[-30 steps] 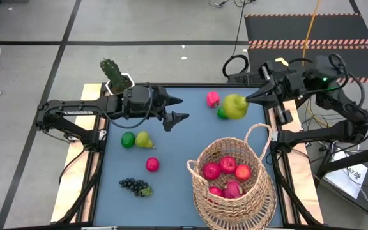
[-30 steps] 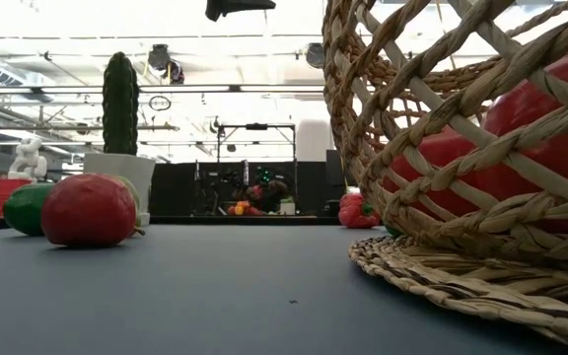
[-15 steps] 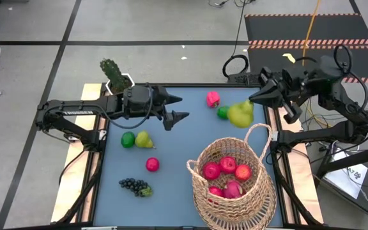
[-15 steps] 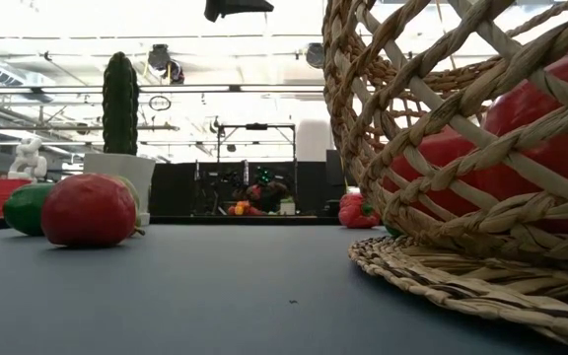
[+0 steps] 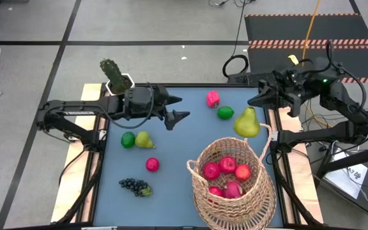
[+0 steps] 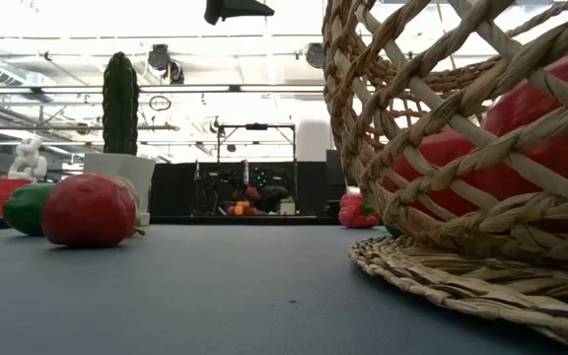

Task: Build produce basket
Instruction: Put the green pear into the brown basket

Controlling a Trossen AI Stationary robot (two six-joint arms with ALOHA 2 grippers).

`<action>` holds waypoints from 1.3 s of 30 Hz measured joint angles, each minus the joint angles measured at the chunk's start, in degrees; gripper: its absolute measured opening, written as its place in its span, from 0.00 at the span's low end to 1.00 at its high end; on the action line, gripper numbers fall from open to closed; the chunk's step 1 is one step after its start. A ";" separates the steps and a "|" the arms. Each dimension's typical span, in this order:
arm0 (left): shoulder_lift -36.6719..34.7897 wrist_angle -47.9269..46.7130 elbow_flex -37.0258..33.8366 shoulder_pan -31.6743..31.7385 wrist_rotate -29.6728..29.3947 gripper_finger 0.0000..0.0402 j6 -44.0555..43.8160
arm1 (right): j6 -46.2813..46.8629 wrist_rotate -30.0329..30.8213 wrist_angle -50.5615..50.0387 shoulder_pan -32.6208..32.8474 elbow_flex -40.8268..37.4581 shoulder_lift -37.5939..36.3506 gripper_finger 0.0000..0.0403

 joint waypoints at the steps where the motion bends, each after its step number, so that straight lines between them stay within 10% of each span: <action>1: 0.01 -0.05 -0.02 0.01 0.01 0.99 -0.11 | 0.40 1.00 -0.47 0.06 0.00 -0.02 0.00; 25: -0.03 -12.24 -0.01 -2.09 3.48 0.99 -1.87 | -8.38 30.24 -12.08 29.10 -0.02 8.27 0.00; 39: -0.03 -13.25 -0.01 -3.21 3.60 0.99 -3.66 | -16.85 30.83 -14.53 32.56 -8.29 11.37 0.00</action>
